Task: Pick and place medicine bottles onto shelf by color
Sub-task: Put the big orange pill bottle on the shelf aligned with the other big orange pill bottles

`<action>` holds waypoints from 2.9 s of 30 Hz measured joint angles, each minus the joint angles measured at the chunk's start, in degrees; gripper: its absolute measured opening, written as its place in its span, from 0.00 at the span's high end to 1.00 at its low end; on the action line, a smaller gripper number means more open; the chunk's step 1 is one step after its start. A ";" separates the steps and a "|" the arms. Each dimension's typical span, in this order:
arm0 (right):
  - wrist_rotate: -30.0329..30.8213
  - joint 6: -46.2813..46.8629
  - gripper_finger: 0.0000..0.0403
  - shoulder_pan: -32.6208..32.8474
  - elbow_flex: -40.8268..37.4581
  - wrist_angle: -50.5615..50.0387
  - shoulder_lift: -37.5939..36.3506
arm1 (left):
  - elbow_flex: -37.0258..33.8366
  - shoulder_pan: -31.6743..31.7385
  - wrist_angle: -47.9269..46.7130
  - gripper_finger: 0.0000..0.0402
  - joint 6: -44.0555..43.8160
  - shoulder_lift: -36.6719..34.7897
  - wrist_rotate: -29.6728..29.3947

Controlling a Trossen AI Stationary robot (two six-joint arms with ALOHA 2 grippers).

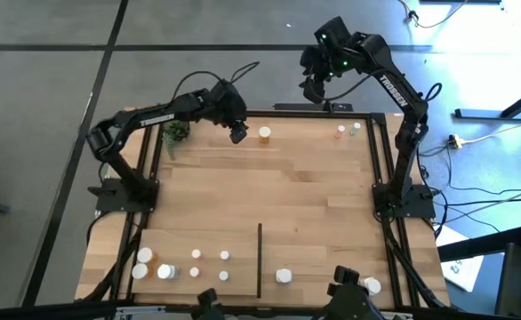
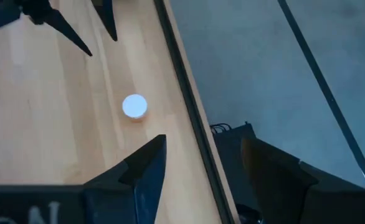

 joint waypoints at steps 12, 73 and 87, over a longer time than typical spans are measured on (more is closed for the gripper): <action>-0.08 3.16 0.48 0.00 -0.02 0.37 0.00 | 0.00 0.12 7.24 0.51 22.98 5.57 7.29; -0.08 2.93 0.48 0.02 -0.07 0.28 0.02 | 0.00 -4.11 19.56 0.14 13.76 18.92 -3.54; -0.10 2.93 0.48 0.02 -0.07 0.28 0.02 | 0.04 -3.88 22.75 0.14 13.87 20.68 -6.60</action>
